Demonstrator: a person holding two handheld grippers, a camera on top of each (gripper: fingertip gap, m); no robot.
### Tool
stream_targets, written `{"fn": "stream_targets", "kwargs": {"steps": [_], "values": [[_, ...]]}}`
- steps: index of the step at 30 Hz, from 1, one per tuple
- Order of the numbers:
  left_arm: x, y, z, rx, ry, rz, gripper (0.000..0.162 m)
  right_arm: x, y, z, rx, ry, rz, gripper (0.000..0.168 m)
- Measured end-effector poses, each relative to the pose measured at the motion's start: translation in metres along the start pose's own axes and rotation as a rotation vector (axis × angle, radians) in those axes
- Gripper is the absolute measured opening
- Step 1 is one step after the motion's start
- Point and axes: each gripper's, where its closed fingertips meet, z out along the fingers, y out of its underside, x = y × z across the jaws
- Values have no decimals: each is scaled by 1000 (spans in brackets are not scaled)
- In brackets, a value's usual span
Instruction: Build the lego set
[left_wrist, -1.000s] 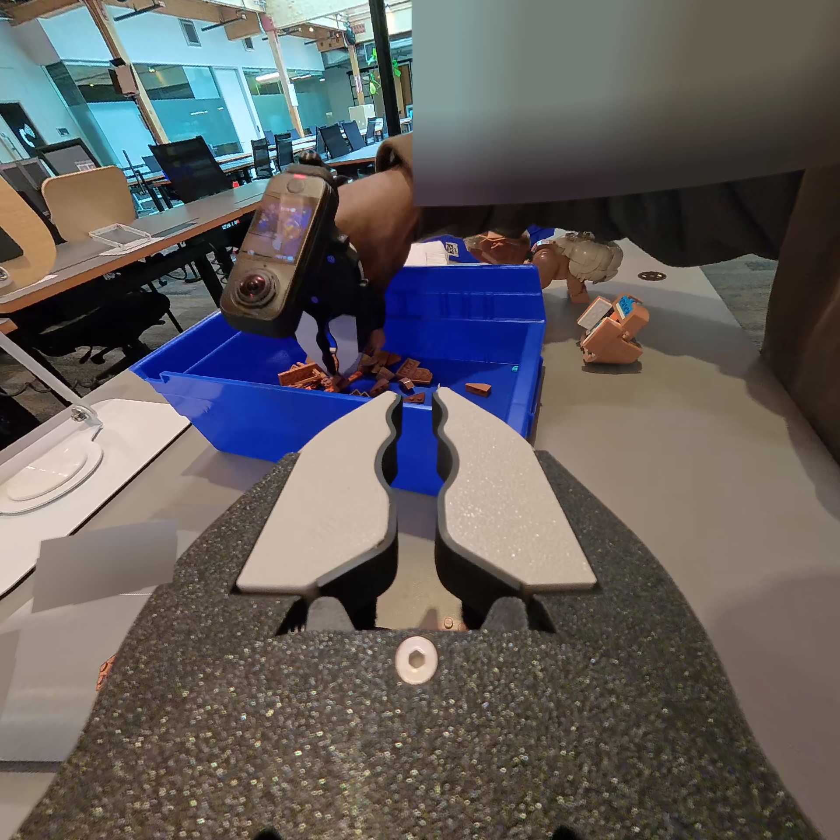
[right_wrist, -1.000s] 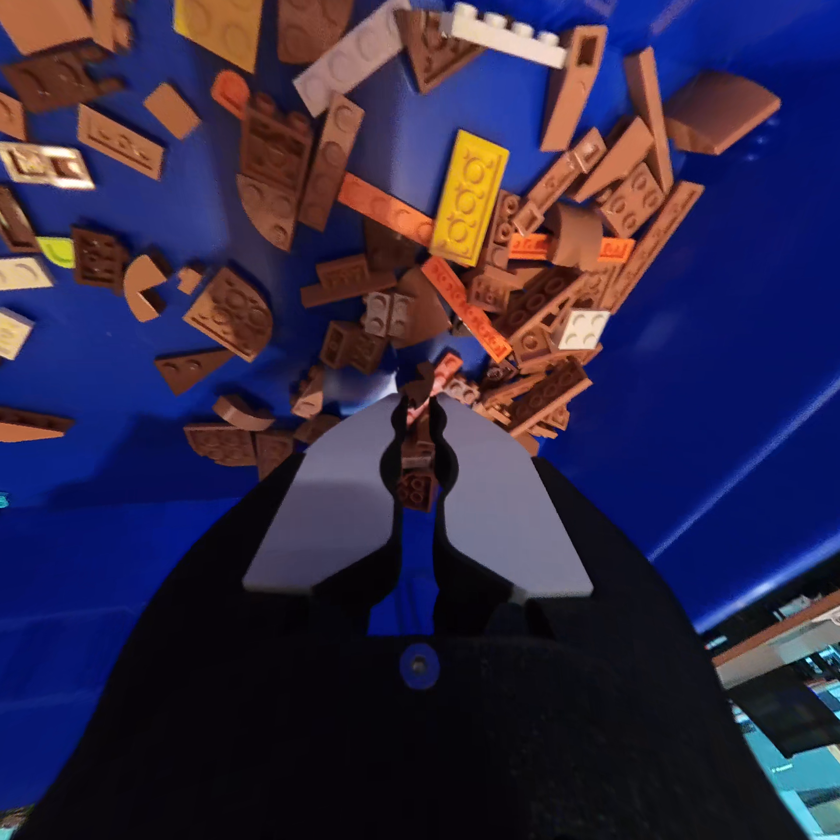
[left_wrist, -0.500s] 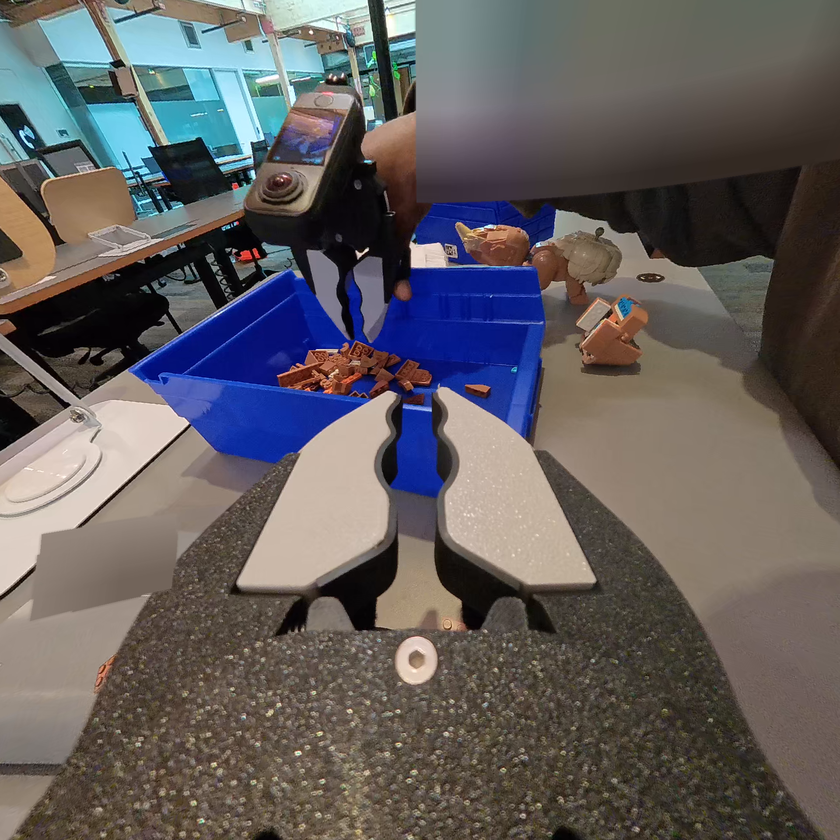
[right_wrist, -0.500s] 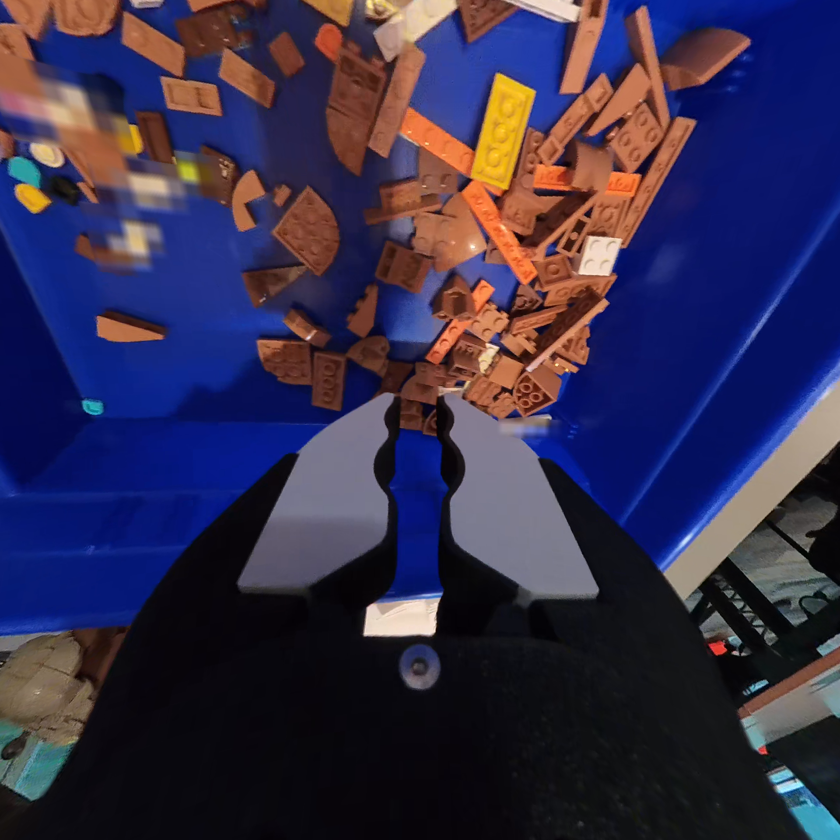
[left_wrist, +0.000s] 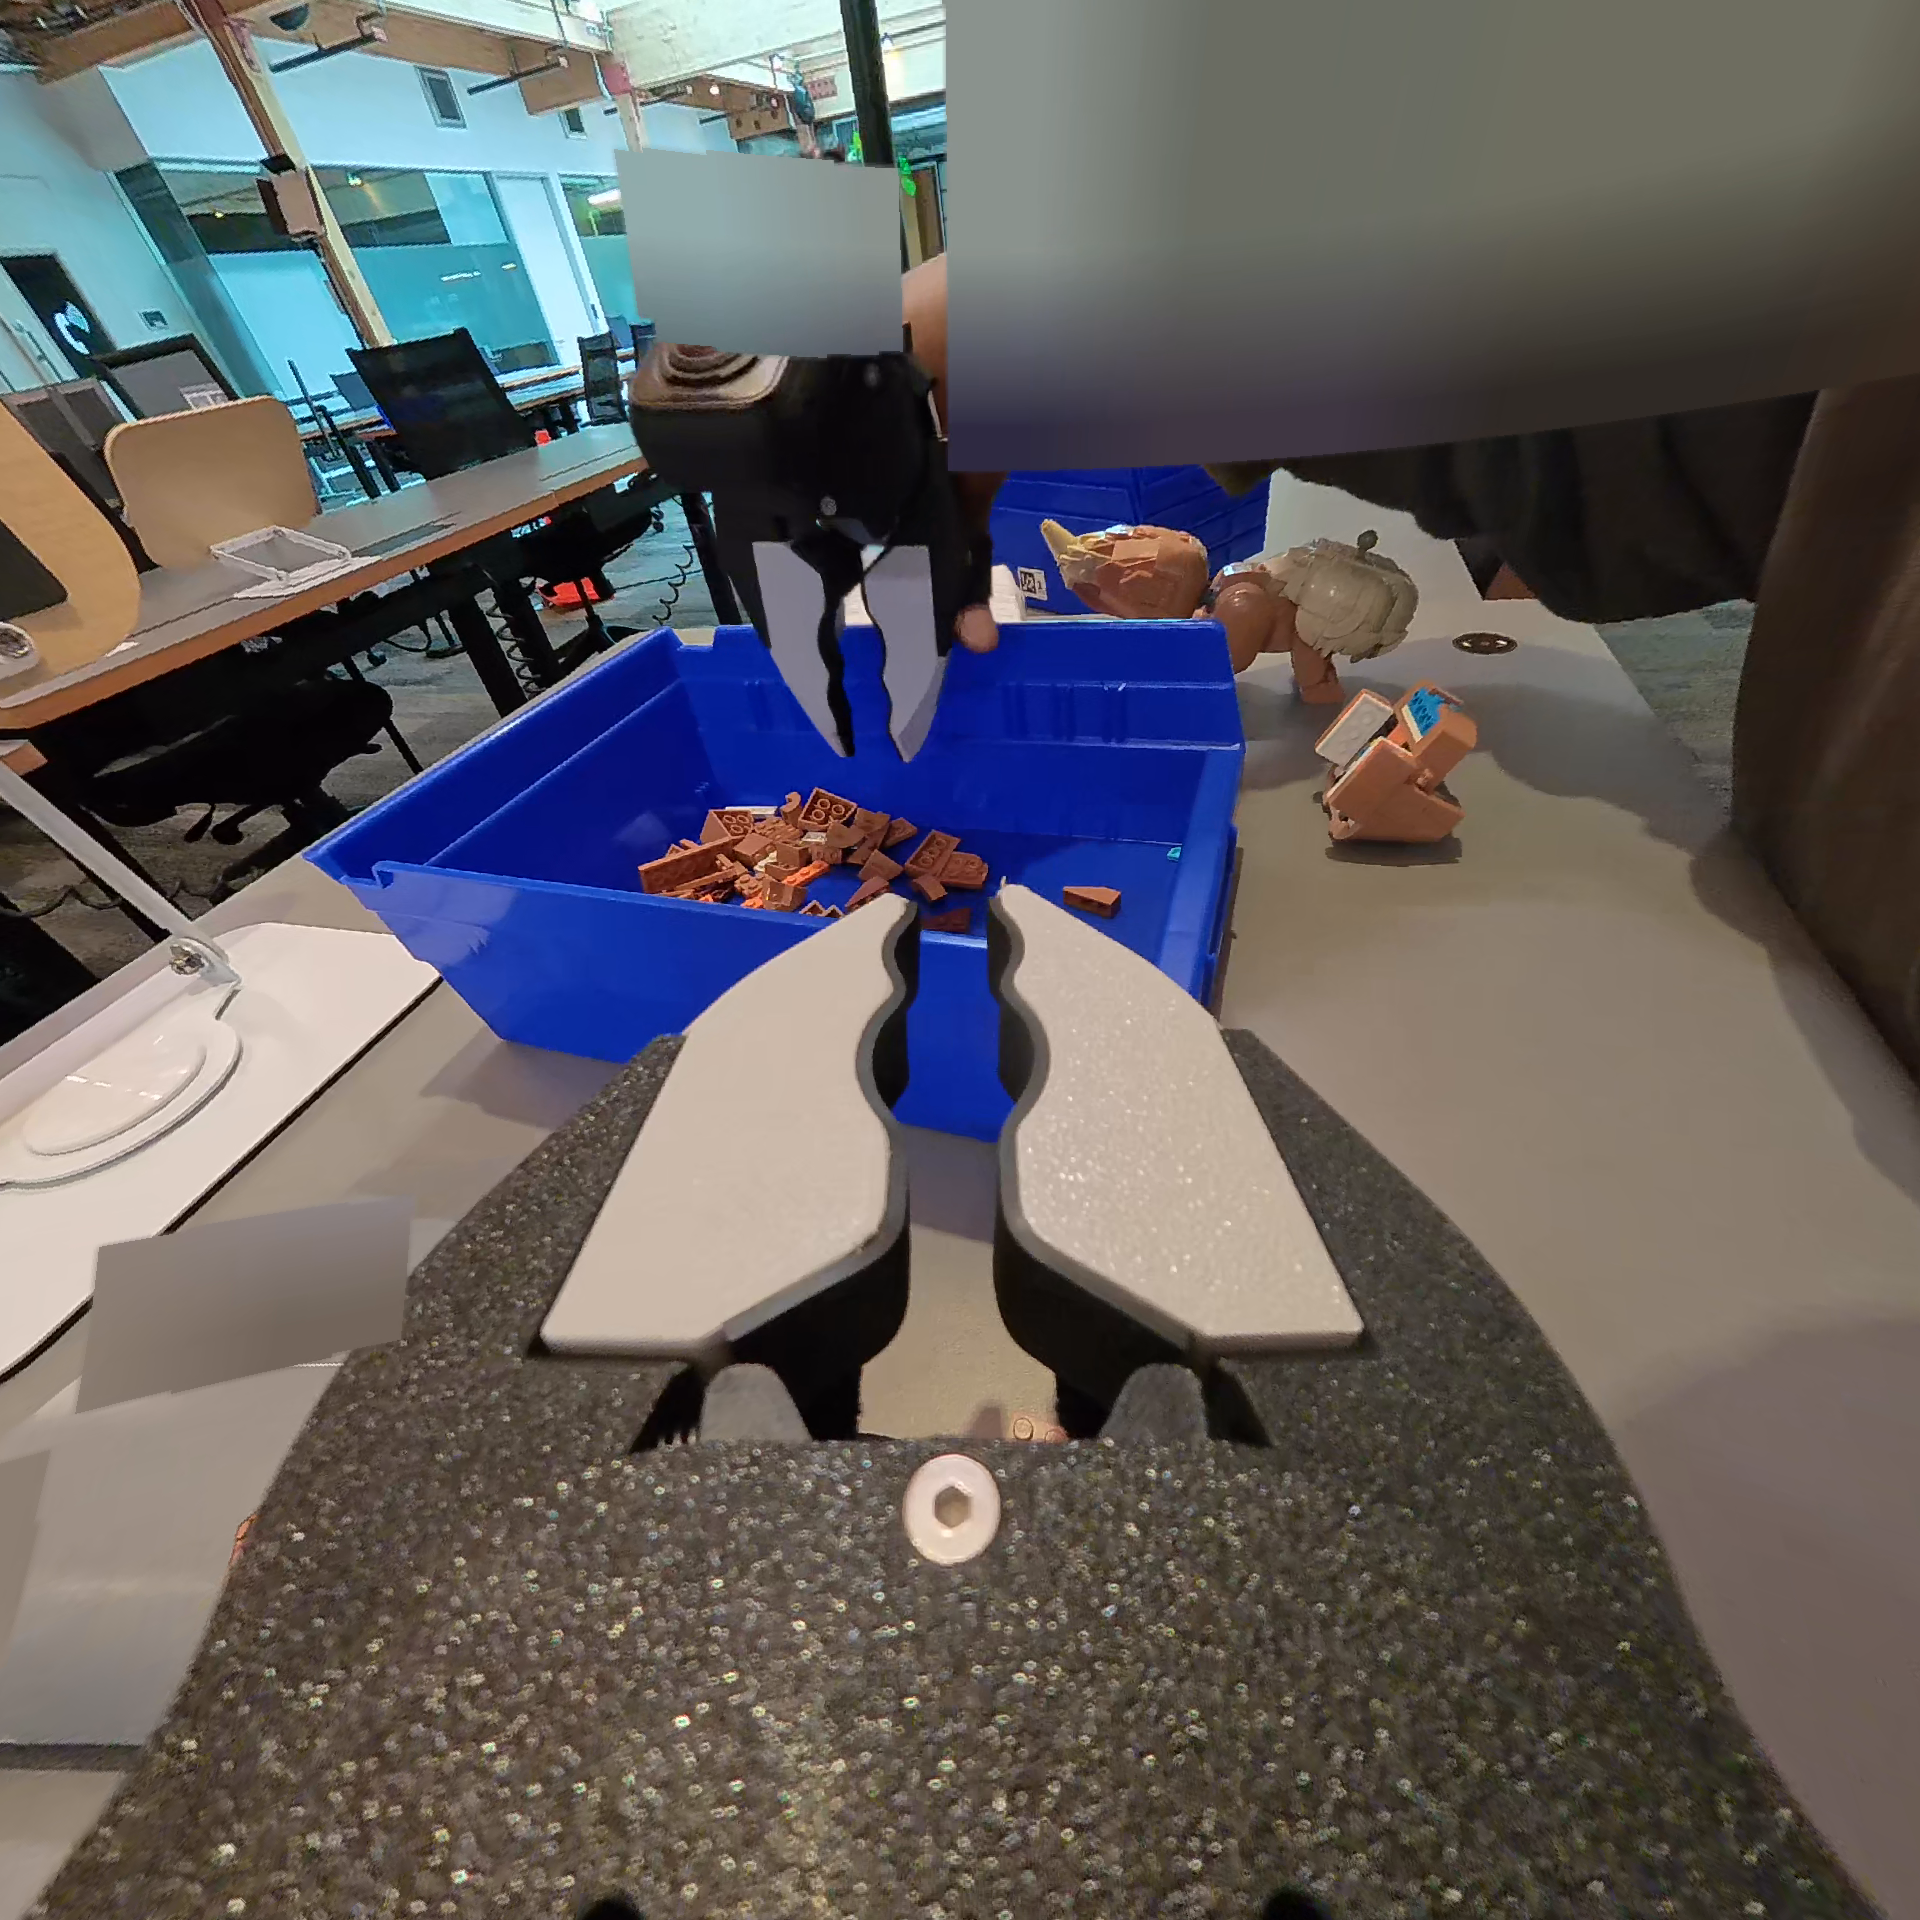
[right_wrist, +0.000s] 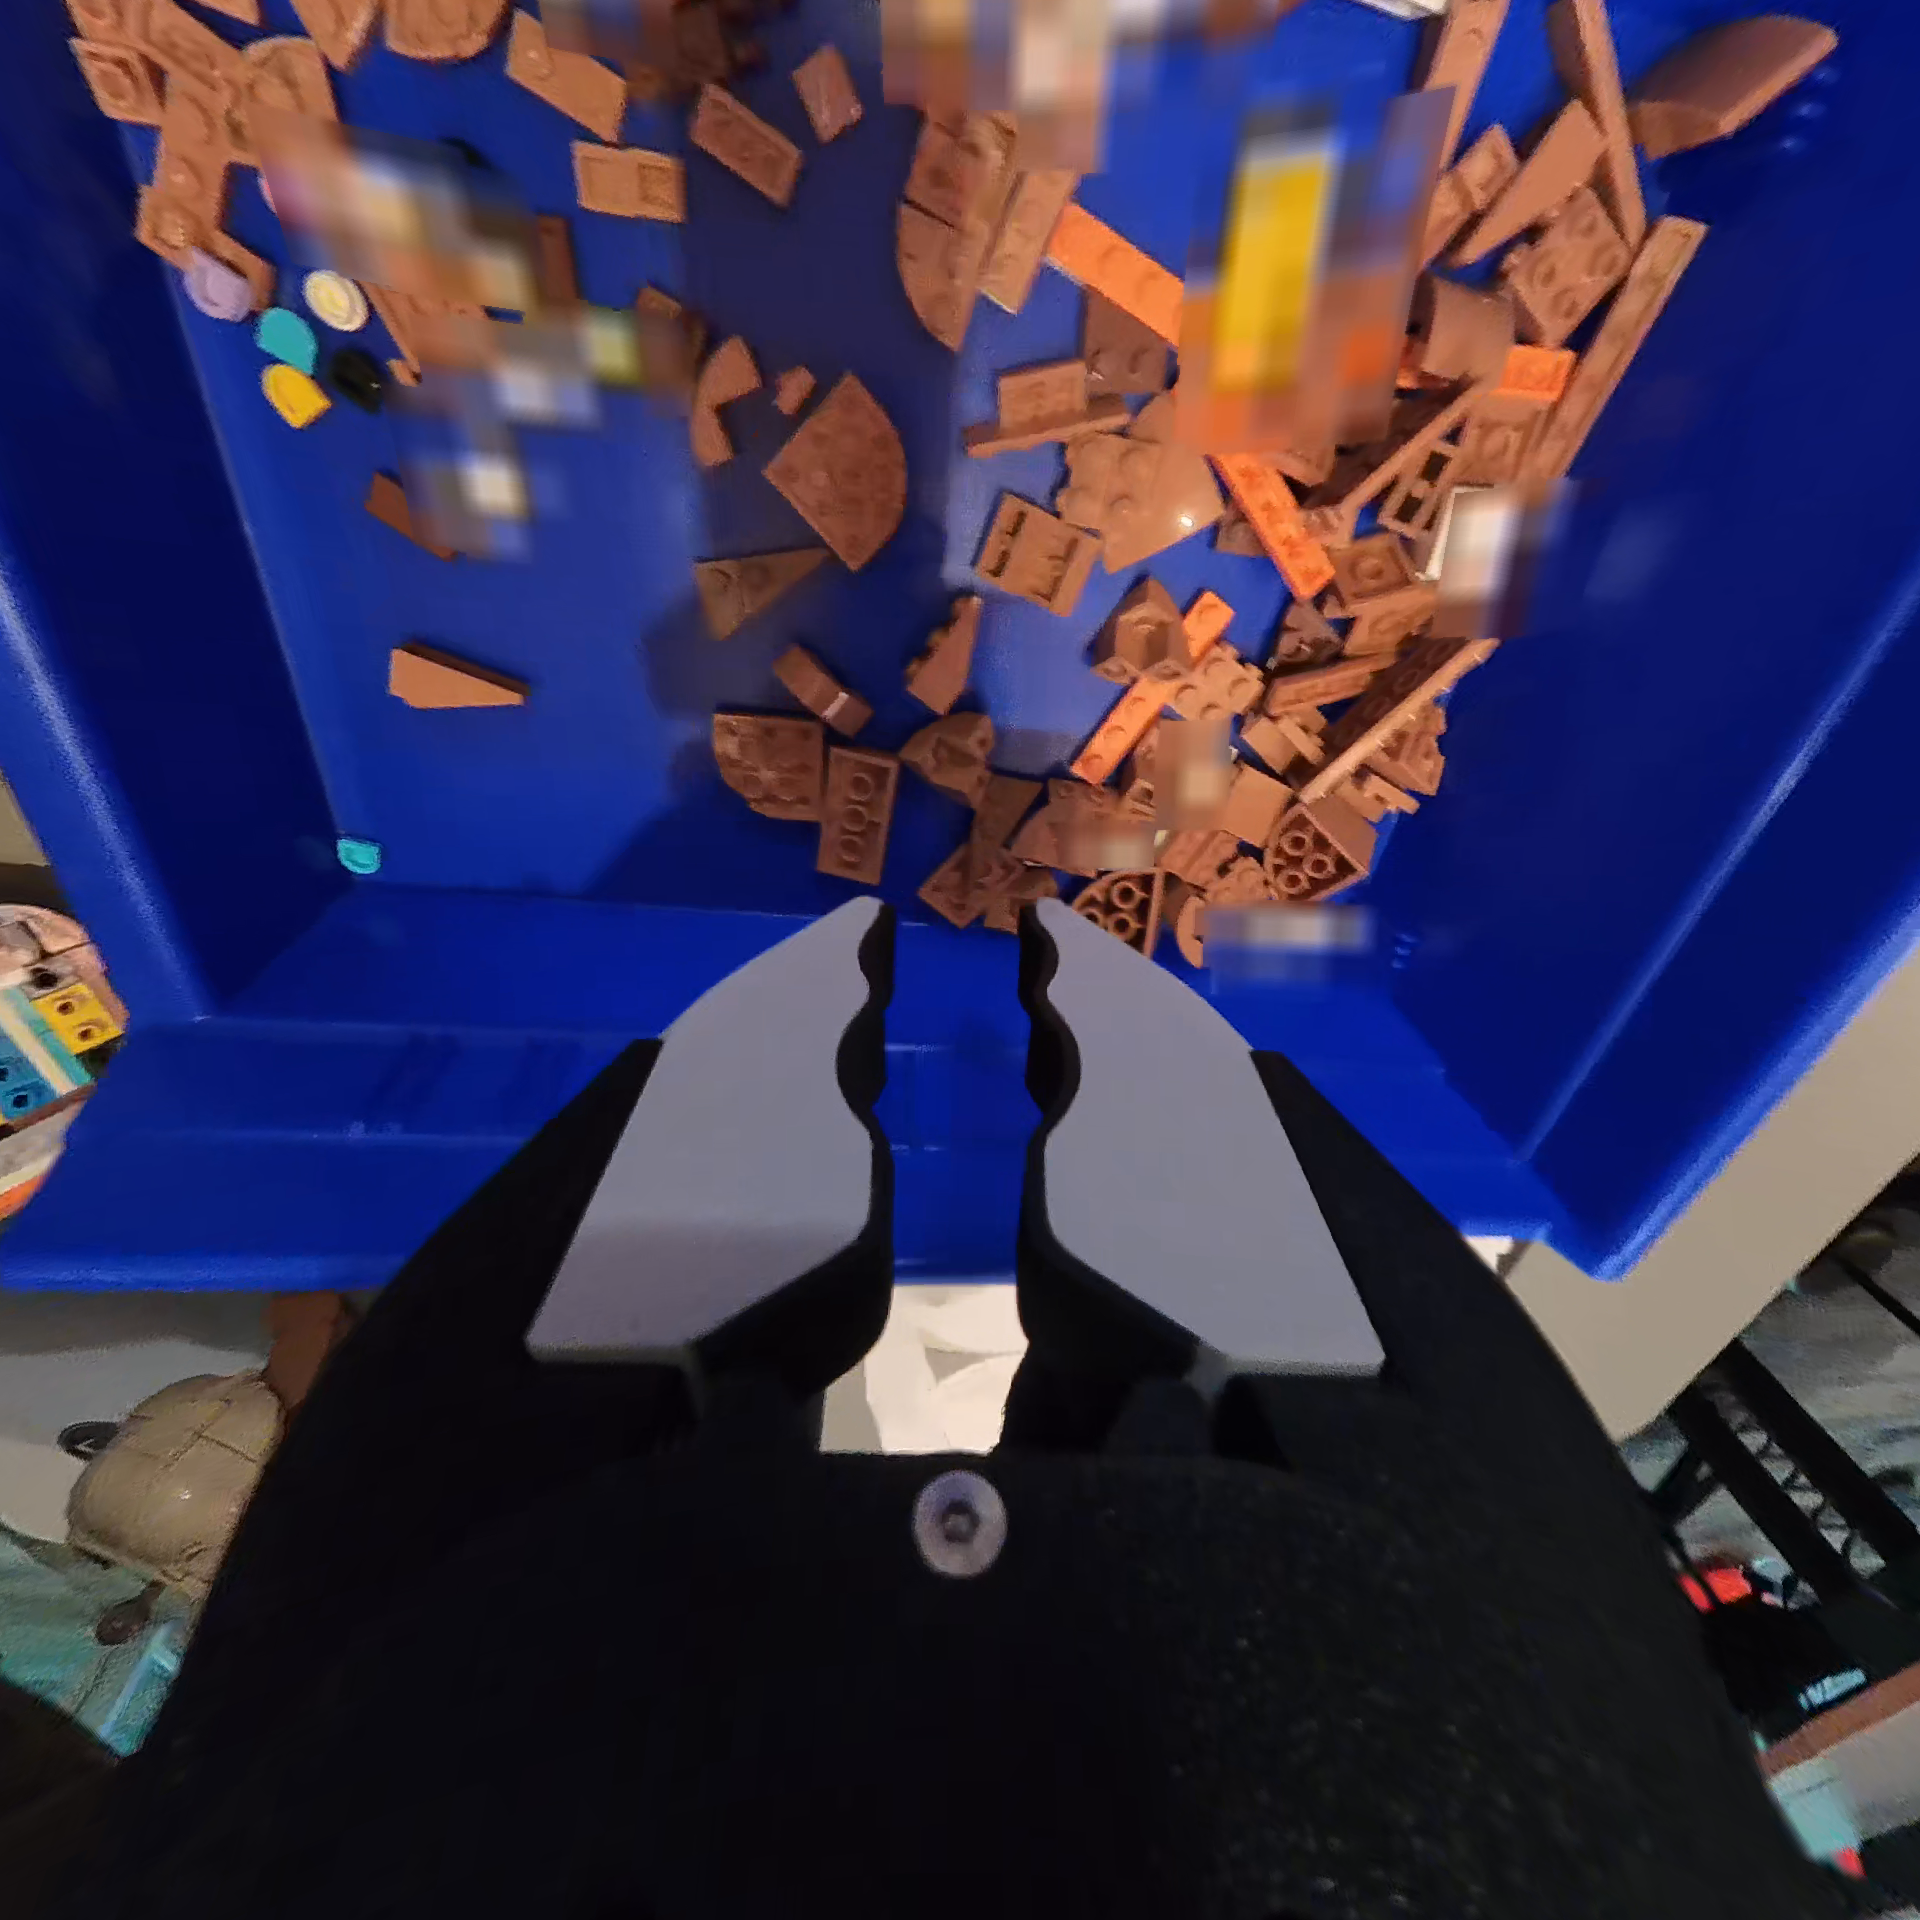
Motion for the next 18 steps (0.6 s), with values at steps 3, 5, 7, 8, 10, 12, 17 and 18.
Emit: {"fn": "stream_targets", "kwargs": {"steps": [3, 5, 7, 8, 10, 12, 17, 18], "values": [[0, 0, 1, 1, 1, -3, 12, -15, -18, 6, 48, -45, -66, 23], [0, 1, 1, -1, 2, -3, 12, -26, -36, 11, 83, -76, -124, 24], [0, 1, 1, -3, 0, -1, 12, -35, -53, 17, 105, -95, -191, 24], [0, 1, 1, -3, 0, 0, 12, -37, -59, 21, 104, -101, -215, 24], [0, 1, 1, -2, -2, 1, 12, -38, -67, 30, 94, -105, -250, 25], [0, 0, 0, 0, -3, 2, 12, -38, -72, 37, 89, -115, -272, 26], [0, -2, -2, 4, -3, 4, 12, -31, -73, 49, 65, -115, -288, 26], [0, -2, -2, 4, -4, 4, 12, -28, -72, 50, 56, -108, -289, 26]]}}
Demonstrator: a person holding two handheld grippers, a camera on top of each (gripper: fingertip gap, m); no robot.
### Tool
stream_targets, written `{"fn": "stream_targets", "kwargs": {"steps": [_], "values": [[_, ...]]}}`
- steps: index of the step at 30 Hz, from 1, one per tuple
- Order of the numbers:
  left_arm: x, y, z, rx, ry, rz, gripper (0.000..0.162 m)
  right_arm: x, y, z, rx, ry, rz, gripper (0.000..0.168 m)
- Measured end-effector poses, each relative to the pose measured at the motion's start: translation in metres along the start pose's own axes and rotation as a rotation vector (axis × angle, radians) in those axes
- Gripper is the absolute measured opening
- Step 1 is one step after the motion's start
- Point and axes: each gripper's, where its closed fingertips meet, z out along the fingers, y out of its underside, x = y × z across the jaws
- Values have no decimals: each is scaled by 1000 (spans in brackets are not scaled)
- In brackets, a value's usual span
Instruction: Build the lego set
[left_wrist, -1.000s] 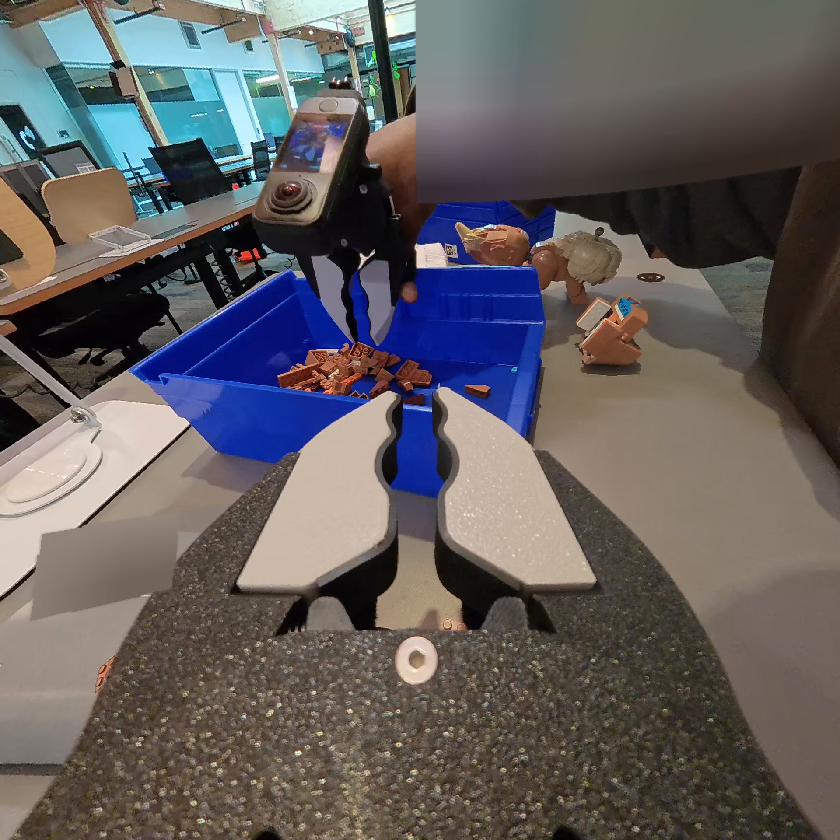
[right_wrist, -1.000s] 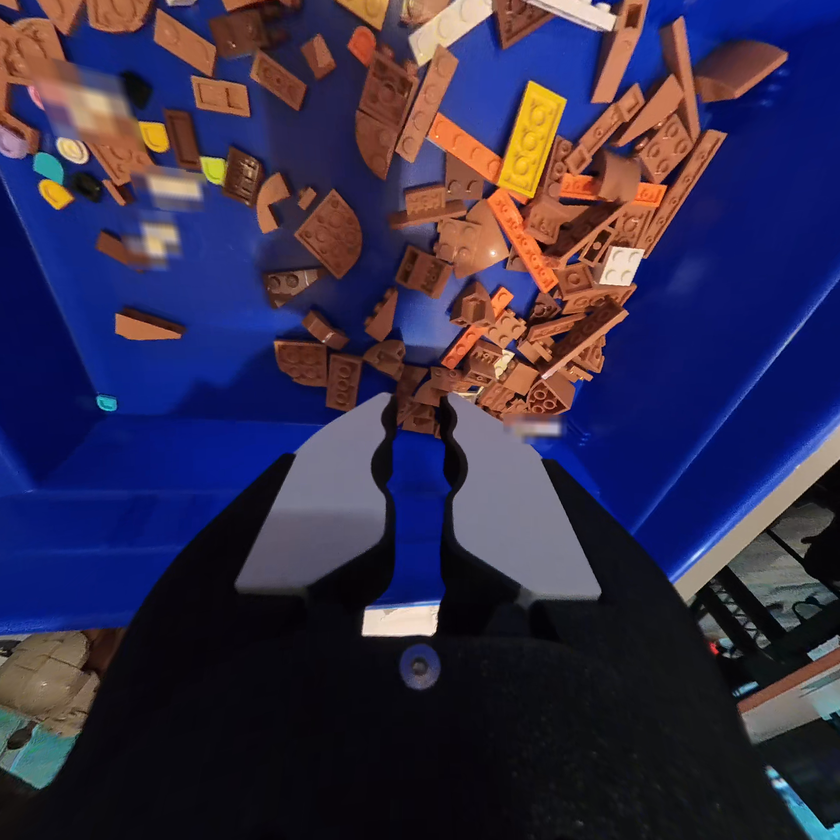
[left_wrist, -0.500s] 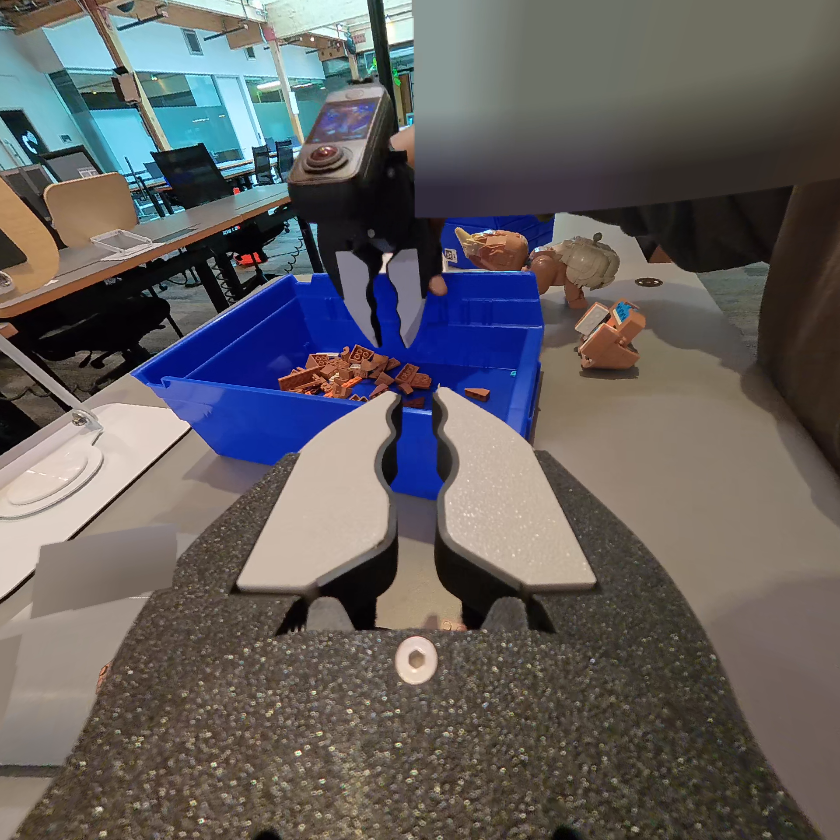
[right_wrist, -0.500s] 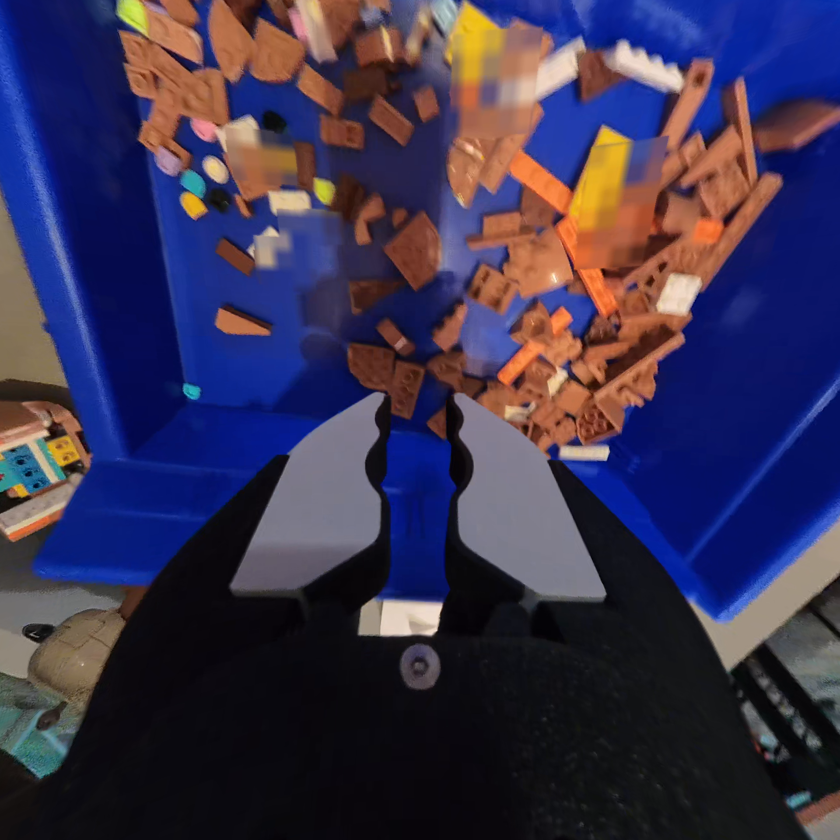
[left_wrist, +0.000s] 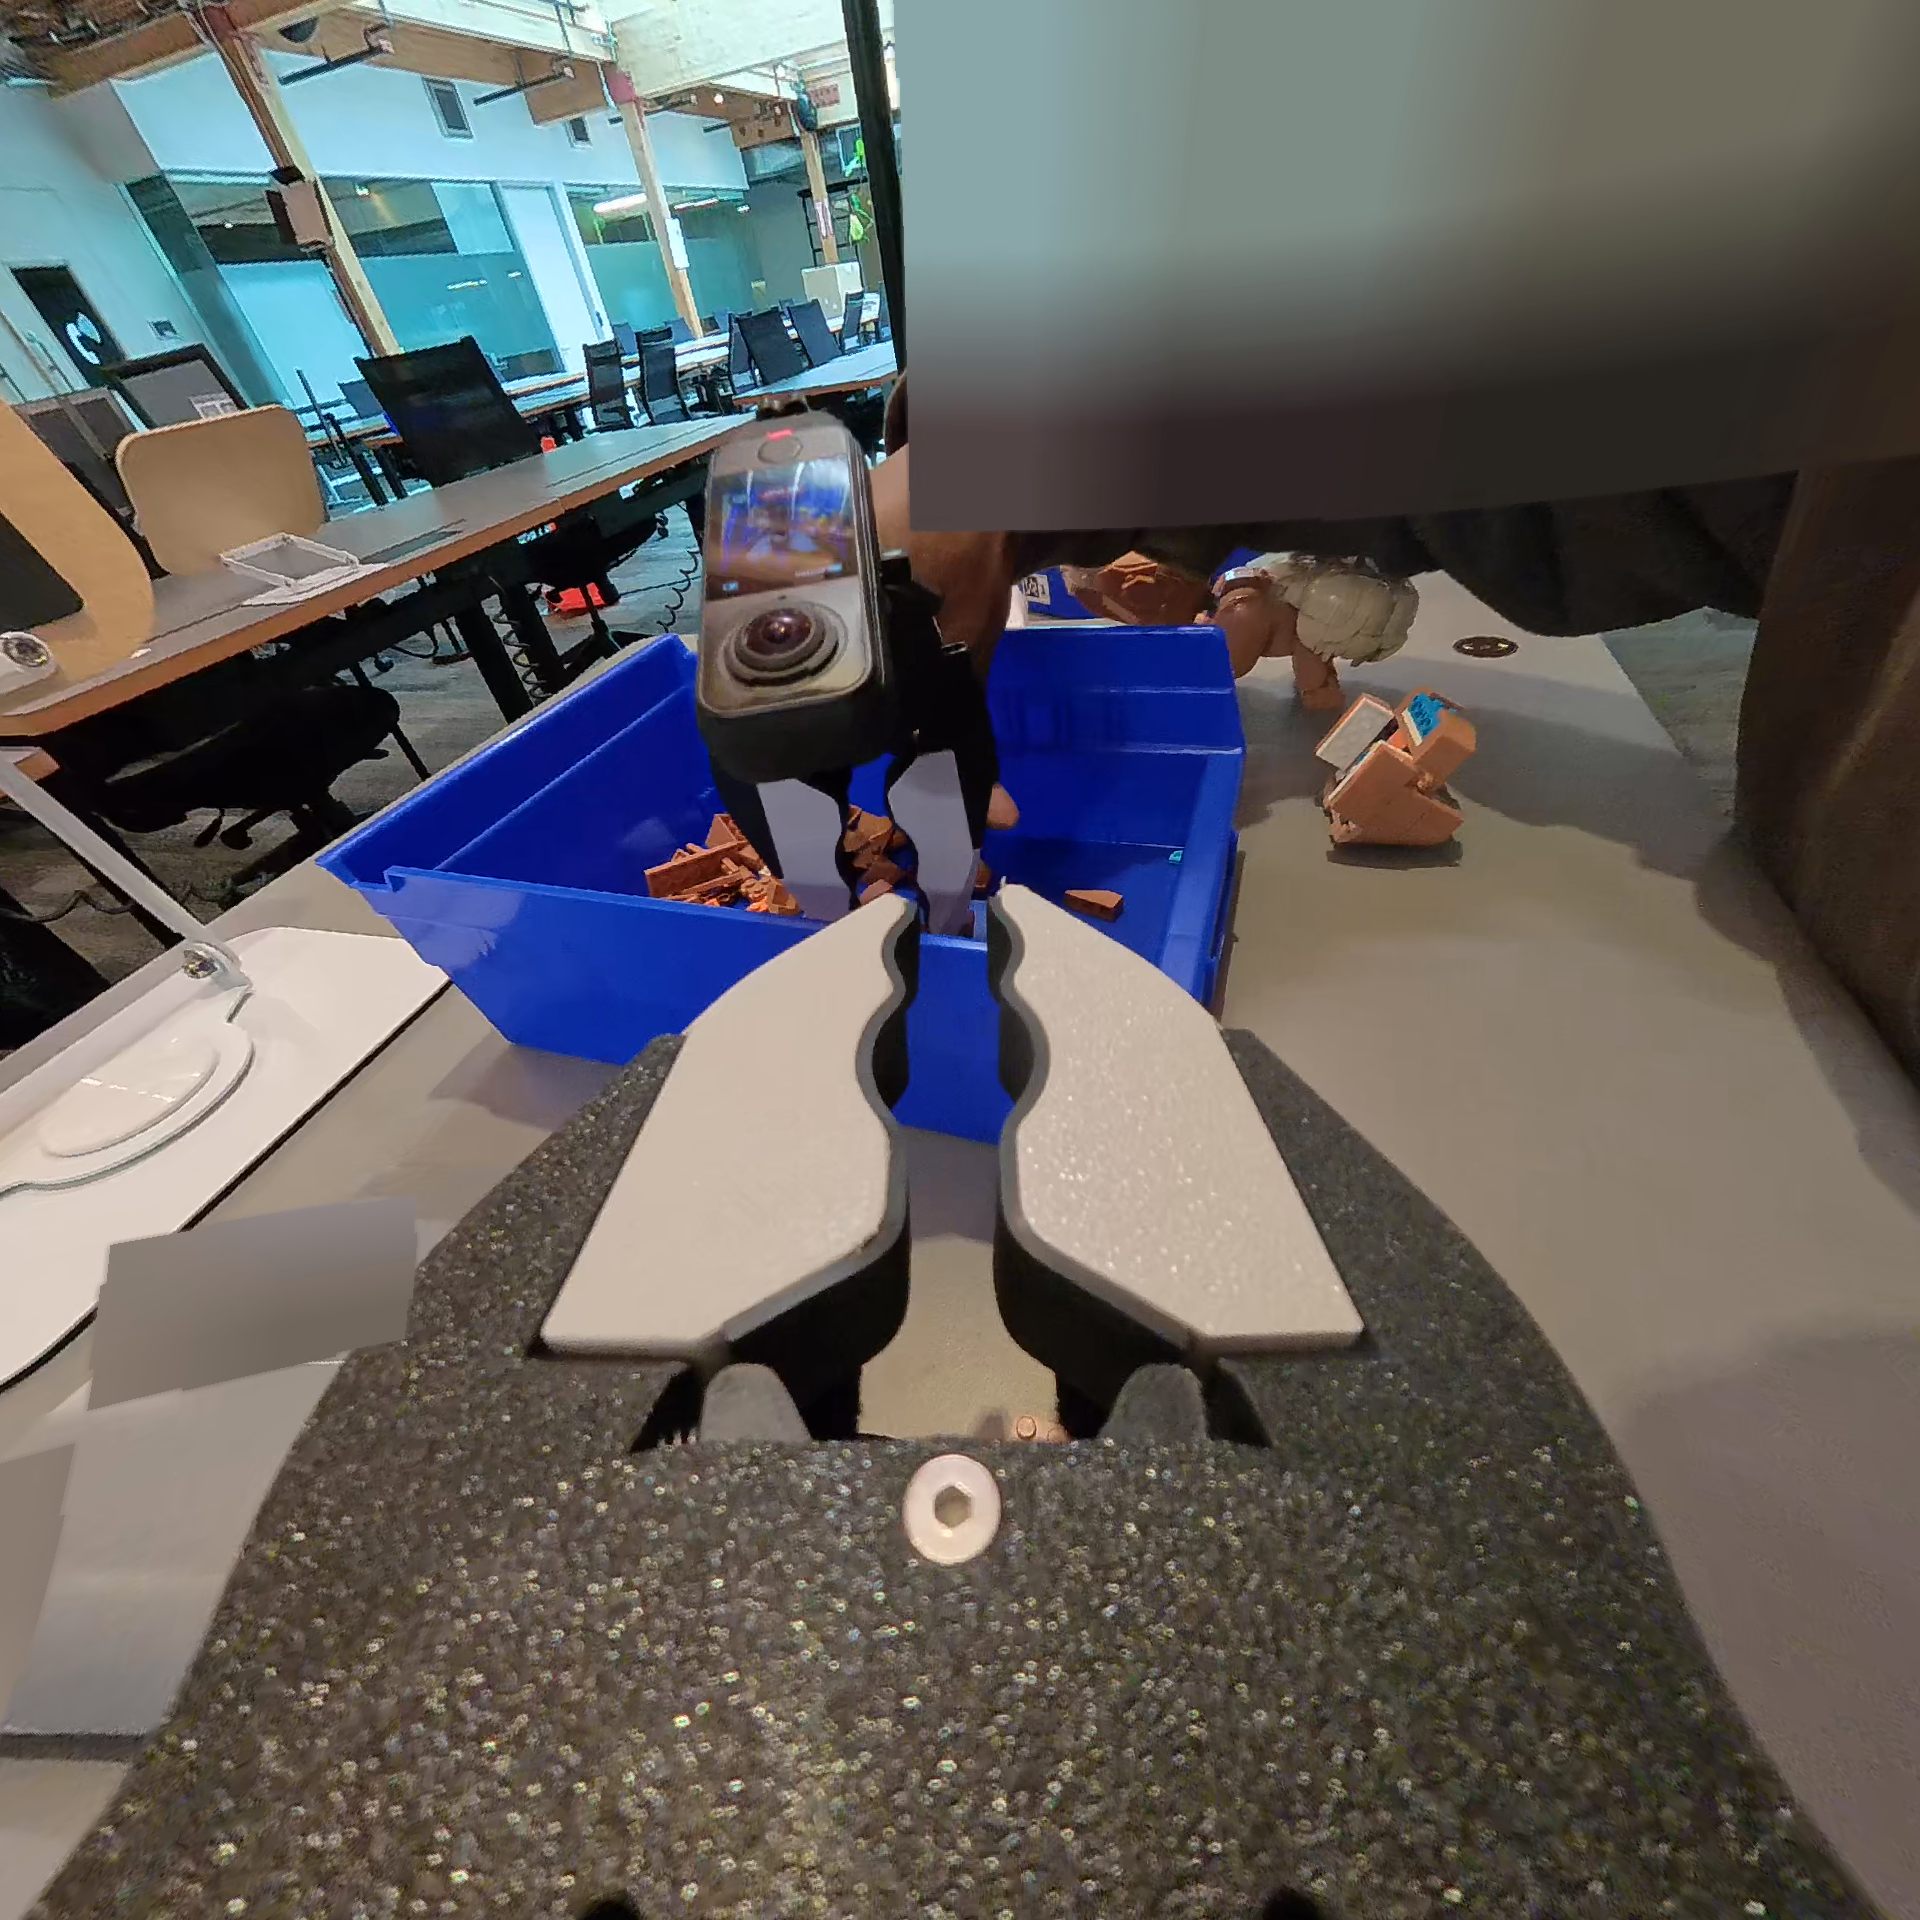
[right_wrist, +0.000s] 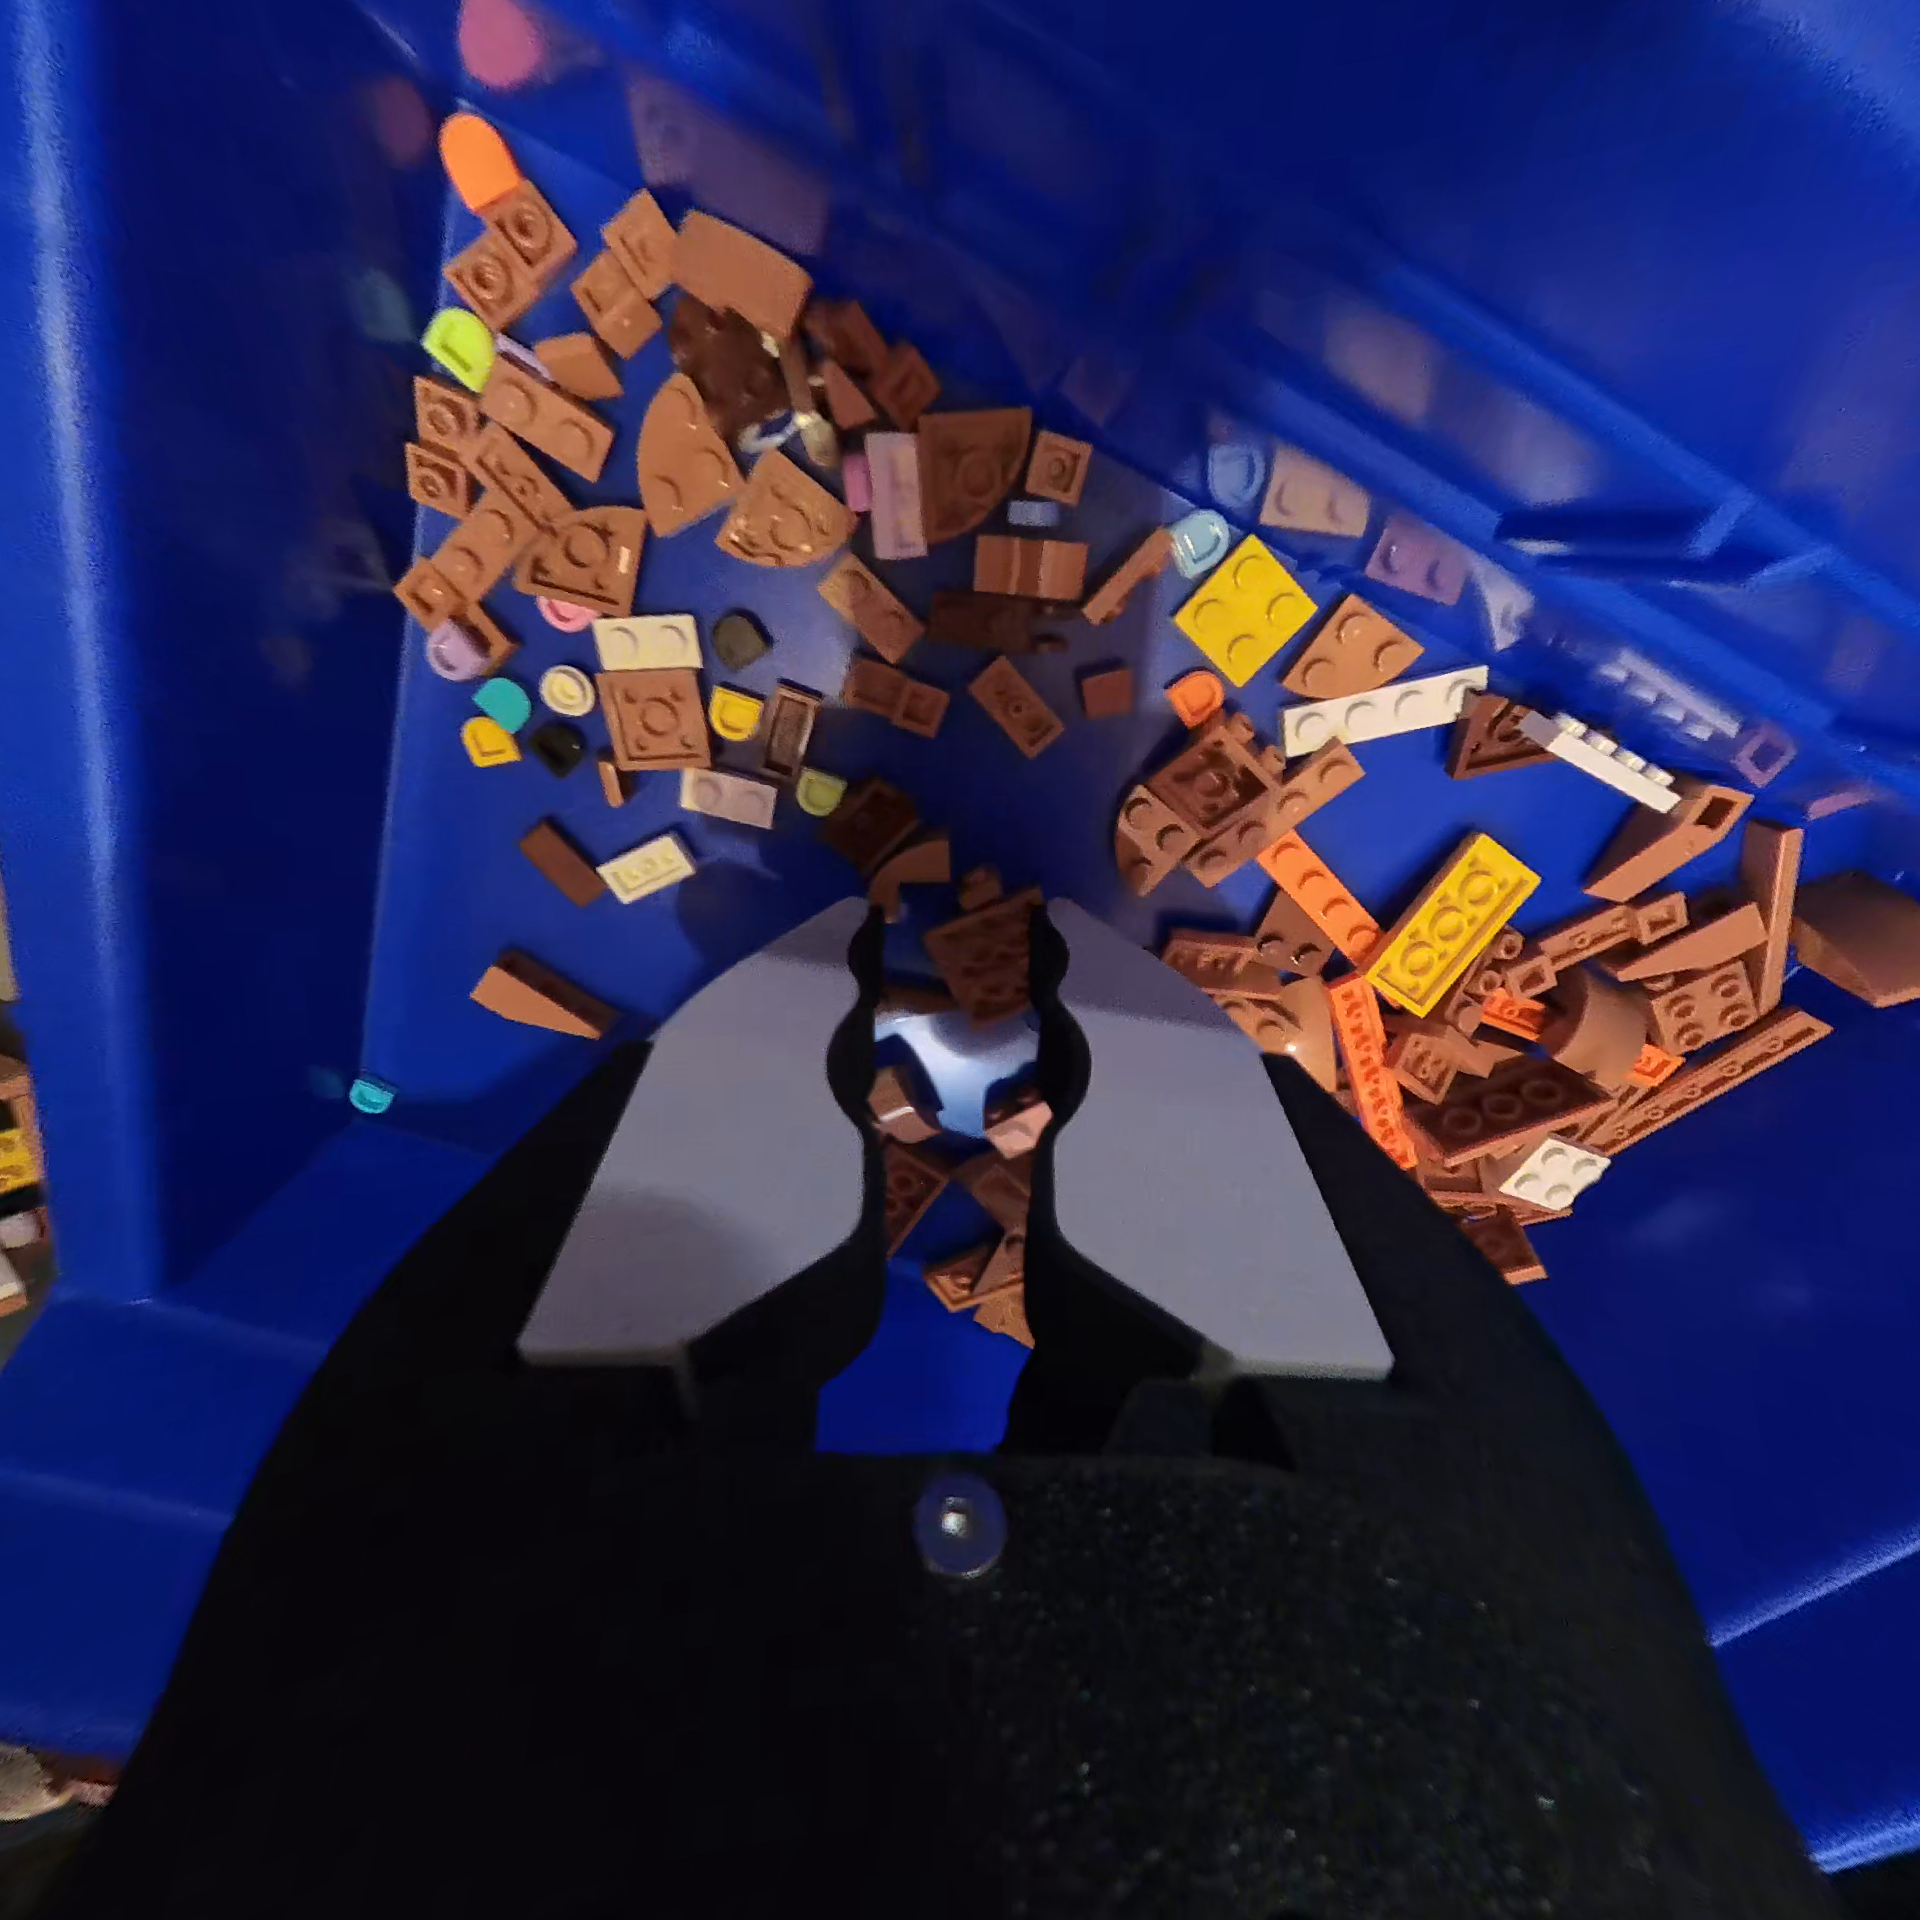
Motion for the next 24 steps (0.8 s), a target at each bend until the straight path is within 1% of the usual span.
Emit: {"fn": "stream_targets", "kwargs": {"steps": [9, 20, 24], "values": [[-1, 0, -1, 2, -4, -4, 12, 5, 10, 6, -28, -45, 8, 26], [-2, 0, -1, 3, -8, -3, 12, 18, 29, 4, -117, 3, 51, 13], [-2, -1, -2, 4, -9, -2, 12, 23, 35, 0, -130, 21, 63, 14]]}}
